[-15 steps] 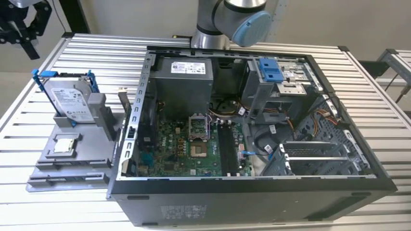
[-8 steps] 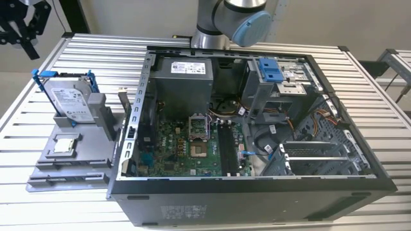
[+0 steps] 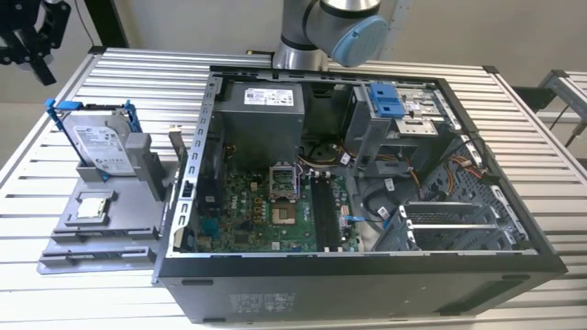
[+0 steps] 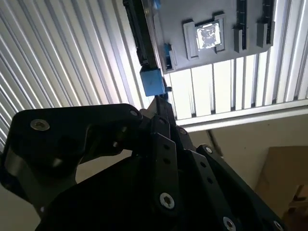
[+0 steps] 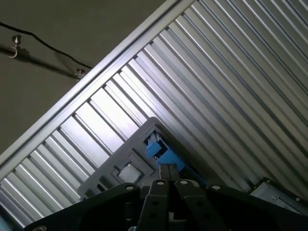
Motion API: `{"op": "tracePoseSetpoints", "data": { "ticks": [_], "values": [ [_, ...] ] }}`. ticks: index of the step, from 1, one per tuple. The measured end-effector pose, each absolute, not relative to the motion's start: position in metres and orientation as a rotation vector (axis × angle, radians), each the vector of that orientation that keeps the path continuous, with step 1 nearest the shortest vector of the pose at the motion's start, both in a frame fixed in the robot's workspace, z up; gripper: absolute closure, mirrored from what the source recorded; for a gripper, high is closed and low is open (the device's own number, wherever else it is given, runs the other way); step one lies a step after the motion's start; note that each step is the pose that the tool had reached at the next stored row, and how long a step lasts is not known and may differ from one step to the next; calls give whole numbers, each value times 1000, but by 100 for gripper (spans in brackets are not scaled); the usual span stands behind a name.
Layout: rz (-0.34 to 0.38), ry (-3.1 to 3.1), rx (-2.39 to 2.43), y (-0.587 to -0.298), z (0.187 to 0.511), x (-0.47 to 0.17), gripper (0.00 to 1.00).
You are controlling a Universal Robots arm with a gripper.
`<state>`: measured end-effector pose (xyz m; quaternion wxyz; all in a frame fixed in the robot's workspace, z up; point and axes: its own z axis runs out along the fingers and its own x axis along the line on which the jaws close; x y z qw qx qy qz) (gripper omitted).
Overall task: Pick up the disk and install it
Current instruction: 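Pick up the disk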
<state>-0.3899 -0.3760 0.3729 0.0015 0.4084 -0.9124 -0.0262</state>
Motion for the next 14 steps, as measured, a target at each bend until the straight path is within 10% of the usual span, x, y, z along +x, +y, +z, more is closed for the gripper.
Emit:
{"op": "tracePoseSetpoints", "data": {
  "ticks": [14],
  "values": [
    [-75, -2751, 1516, -376, 373, -390, 100]
  ]
}}
